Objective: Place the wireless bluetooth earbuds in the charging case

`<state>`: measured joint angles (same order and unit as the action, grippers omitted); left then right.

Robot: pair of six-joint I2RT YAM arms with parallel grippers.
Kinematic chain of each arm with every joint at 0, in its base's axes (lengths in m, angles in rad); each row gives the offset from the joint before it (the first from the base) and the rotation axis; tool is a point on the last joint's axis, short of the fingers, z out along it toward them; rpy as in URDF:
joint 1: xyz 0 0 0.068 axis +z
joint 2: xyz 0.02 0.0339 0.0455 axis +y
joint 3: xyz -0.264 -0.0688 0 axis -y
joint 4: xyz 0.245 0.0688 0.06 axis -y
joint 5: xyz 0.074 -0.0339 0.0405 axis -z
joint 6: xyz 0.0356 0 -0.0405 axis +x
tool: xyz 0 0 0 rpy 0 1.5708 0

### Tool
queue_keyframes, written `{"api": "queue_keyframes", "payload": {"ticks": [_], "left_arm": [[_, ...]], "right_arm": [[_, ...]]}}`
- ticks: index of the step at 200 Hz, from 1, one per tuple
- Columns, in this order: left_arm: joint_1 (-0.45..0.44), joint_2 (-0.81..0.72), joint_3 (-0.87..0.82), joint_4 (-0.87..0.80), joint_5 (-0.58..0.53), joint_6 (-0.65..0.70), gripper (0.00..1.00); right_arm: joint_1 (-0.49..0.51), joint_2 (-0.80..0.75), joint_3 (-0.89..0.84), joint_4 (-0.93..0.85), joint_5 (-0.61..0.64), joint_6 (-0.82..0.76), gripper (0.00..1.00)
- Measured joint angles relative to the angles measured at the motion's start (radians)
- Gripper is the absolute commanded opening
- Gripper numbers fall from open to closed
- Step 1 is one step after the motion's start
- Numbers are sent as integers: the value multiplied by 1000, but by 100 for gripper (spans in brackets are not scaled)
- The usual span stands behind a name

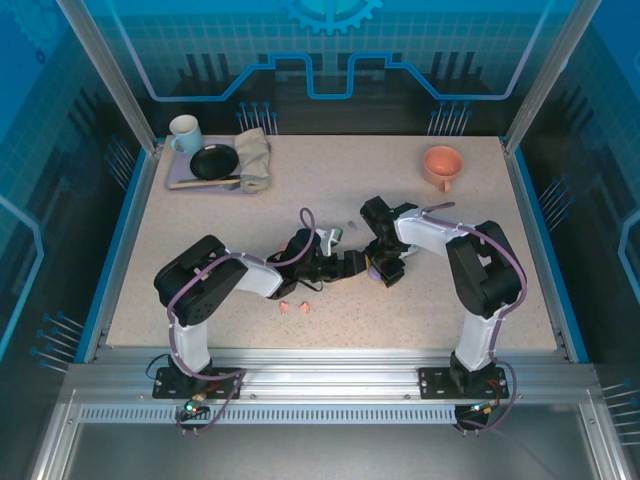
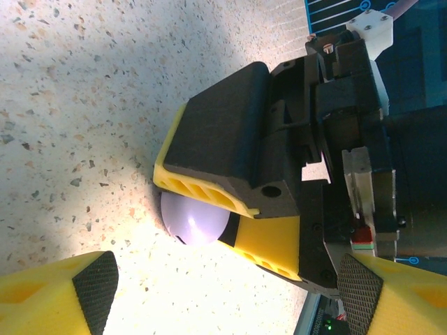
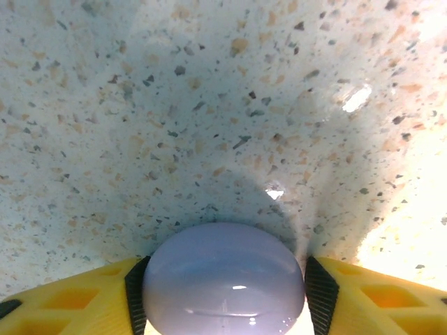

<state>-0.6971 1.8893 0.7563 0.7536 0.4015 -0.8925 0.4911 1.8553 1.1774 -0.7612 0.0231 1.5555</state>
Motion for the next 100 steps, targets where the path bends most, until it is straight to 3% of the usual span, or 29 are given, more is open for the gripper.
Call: {"api": "queue_keyframes", "payload": {"ticks": [64, 100], "left_arm": [[0, 0, 0, 0, 0, 0, 85], [-2, 3, 0, 2, 5, 0, 85]], "right_arm": [[-1, 0, 3, -5, -3, -4, 39], [-1, -2, 2, 11, -11, -15, 38]]}}
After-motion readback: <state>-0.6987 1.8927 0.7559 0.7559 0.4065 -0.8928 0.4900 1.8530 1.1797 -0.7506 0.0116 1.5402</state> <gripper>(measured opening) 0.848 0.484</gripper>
